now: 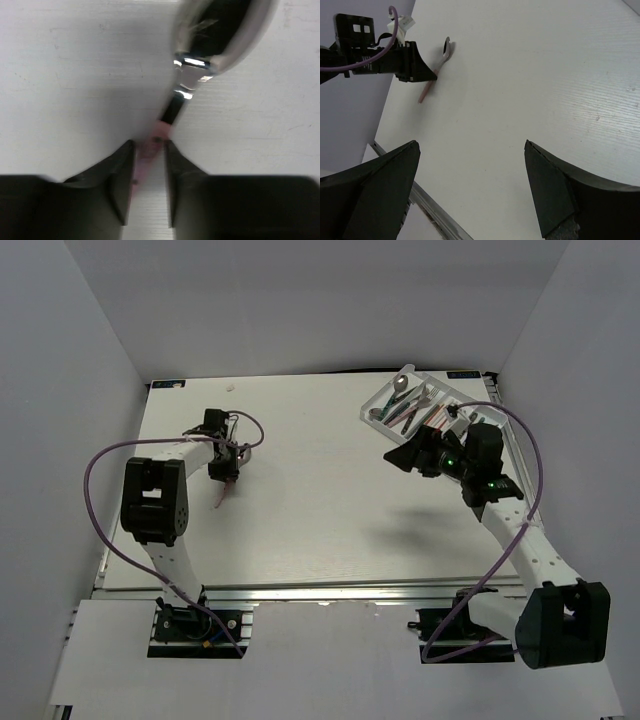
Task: Sort the eating utensils into containers
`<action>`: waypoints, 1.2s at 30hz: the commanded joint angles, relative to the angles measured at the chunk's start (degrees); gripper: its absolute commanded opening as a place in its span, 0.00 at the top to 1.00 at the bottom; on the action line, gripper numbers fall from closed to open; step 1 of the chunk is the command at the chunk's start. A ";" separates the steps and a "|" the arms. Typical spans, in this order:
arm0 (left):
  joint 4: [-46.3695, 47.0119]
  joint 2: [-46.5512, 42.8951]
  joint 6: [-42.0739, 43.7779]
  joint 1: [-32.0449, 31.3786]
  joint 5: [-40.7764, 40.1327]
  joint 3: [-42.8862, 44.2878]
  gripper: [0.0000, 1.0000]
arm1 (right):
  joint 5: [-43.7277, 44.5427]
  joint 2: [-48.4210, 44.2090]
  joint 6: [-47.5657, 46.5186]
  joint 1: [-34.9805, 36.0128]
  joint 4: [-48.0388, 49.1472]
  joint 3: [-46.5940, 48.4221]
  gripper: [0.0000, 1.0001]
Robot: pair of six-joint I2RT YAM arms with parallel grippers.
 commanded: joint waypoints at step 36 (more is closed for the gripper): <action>24.21 -24.61 -45.53 -32.36 2.45 -13.92 1.00 | 2.85 19.38 7.05 26.36 28.84 -7.09 0.38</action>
